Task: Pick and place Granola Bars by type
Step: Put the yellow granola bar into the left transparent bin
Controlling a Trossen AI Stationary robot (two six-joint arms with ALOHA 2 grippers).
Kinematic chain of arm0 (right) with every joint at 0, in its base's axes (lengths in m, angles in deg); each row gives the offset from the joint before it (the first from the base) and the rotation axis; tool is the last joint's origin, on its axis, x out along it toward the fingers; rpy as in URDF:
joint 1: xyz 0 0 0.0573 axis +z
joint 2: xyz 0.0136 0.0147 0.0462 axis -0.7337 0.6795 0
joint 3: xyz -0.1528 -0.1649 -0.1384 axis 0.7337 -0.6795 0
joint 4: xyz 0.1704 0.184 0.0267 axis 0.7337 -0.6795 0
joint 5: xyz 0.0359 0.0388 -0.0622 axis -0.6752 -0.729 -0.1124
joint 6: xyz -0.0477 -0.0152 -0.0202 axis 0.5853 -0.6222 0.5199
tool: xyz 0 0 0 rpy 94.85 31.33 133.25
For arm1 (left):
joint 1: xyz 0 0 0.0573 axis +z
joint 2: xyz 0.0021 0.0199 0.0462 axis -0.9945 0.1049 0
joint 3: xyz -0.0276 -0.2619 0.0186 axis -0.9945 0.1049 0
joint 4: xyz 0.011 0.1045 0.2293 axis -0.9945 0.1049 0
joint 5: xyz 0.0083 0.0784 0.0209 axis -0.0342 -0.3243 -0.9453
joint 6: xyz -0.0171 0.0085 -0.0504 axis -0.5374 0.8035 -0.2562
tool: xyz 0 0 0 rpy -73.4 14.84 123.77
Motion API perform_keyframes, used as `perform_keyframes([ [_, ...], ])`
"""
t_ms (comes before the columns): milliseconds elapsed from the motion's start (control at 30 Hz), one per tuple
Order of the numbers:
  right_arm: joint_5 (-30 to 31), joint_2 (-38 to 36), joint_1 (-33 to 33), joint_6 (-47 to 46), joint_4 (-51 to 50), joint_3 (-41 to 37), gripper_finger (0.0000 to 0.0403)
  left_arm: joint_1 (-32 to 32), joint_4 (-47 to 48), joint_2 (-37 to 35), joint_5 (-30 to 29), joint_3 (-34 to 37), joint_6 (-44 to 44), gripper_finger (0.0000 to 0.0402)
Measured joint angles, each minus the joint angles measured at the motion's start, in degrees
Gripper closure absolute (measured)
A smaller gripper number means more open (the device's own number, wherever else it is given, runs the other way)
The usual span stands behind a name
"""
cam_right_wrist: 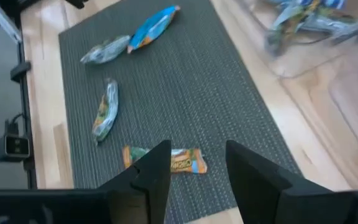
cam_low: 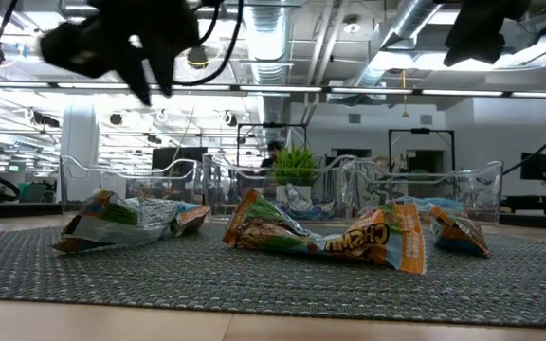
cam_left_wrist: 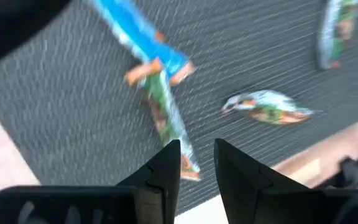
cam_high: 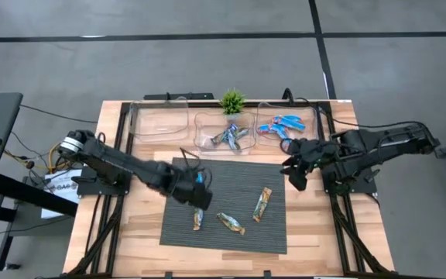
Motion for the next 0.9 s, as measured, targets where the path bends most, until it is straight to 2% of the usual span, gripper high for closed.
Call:
perform_keyframes([
  [167, 0.01, 1.36, 2.62, 2.37, 0.16, -0.01, 0.0266, -3.83, -1.44, 4.22, -0.85, 0.05, -8.08, 0.0313],
  [433, 0.28, 1.82, 5.12, 2.56, 0.39, 0.0, 0.0265, -5.71, -6.74, 11.94, -0.76, 0.07, -10.03, 0.031],
  [733, 1.47, 1.87, 7.25, 3.1, 0.72, 0.0, 0.0271, -5.62, -4.47, 14.47, -1.02, 0.07, -11.71, 0.0259],
  [900, -0.96, 1.87, 9.24, 11.87, 4.48, 0.0, 0.0269, -5.62, -3.54, 14.47, -1.79, 0.07, -11.78, 0.0236],
])
